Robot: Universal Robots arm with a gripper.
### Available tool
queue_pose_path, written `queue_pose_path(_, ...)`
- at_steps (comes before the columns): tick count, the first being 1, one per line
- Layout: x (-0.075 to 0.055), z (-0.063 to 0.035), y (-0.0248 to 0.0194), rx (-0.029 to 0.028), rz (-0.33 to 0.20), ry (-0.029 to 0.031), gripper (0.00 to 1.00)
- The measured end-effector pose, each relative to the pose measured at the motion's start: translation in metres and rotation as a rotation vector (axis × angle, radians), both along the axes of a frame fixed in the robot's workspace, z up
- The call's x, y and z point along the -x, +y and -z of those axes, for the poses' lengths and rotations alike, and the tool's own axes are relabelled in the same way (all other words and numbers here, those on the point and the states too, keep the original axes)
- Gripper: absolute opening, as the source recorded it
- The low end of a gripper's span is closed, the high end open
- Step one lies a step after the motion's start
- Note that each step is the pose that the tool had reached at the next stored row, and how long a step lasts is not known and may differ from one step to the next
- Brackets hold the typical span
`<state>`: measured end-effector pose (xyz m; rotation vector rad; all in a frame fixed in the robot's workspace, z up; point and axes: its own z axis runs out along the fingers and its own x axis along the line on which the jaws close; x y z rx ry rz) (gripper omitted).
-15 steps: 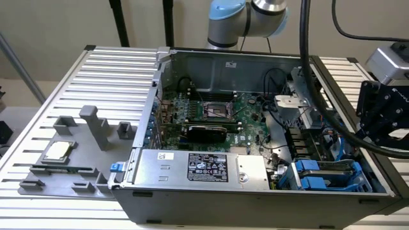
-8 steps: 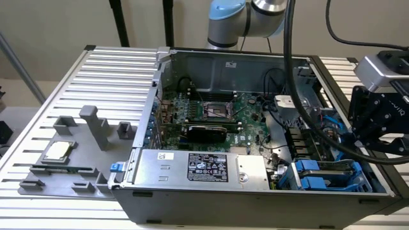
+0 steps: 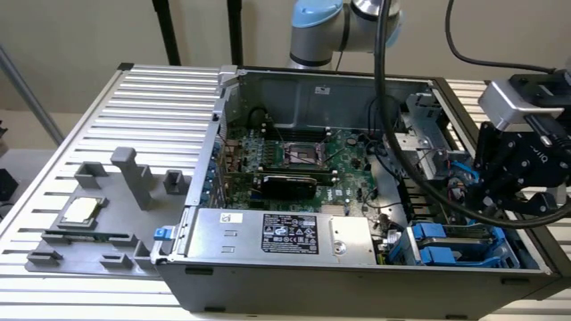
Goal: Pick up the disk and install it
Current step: 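Insert the first disk wire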
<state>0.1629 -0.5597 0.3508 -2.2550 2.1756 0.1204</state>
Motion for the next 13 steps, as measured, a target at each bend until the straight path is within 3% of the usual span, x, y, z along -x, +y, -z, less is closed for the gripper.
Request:
queue_pose_path(5, 0.005, 0.0018, 0.0016, 0.0007, 0.000, 0.0022, 1.00)
queue_pose_path(13, 0.019, 0.0019, 0.0002, 0.0008, 0.000, 0.0022, 1.00)
